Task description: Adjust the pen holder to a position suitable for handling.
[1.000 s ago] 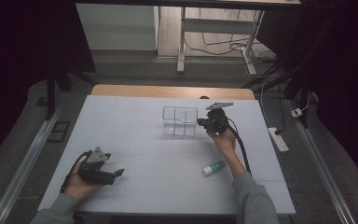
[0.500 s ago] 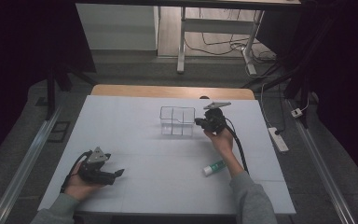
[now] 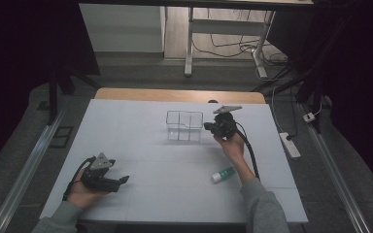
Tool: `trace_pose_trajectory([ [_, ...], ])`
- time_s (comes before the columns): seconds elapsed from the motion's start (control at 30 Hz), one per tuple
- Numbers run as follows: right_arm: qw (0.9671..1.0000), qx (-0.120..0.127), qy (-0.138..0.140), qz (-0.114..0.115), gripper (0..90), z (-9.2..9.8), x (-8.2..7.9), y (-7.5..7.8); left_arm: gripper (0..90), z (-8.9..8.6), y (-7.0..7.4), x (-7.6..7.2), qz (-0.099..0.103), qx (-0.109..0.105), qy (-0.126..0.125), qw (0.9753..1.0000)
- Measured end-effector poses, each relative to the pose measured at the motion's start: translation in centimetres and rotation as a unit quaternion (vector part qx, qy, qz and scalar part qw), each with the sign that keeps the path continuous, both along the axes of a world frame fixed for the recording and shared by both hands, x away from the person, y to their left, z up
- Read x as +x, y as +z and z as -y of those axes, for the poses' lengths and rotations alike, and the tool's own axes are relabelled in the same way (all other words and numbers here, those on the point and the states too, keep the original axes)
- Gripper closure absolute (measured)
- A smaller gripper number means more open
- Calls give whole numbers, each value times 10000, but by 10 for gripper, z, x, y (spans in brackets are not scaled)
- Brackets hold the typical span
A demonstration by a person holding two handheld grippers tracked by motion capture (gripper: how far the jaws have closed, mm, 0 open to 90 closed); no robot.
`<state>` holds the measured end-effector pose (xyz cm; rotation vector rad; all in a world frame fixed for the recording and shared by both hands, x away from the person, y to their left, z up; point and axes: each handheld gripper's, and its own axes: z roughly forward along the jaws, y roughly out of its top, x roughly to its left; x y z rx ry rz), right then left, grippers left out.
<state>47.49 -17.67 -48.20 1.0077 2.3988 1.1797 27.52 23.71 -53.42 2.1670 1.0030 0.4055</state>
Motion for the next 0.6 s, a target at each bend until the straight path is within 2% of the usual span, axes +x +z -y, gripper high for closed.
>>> trace_pose_trajectory([
  [0.13,10000,68,-16,9,888,6,-2,4,164,0,0,0,7,-24,22,10000],
  [0.3,9998,177,66,-57,811,14,-6,10,164,-1,0,0,-4,-15,23,10000],
  [0.37,9995,295,83,-78,746,18,-8,12,164,-1,-1,1,-5,11,7,10000],
  [0.4,9991,372,138,-119,675,21,-11,14,164,-1,-1,1,-7,20,1,10000],
  [0.43,9991,372,138,-119,675,21,-11,14,164,-1,-1,1,-7,7,11,10000],
  [0.53,9988,426,191,-157,590,24,-15,17,164,-2,-1,1,-7,-8,13,10000],
  [0.6,9990,348,263,-106,552,26,-18,18,164,-2,-1,2,-6,-9,10,10000],
])
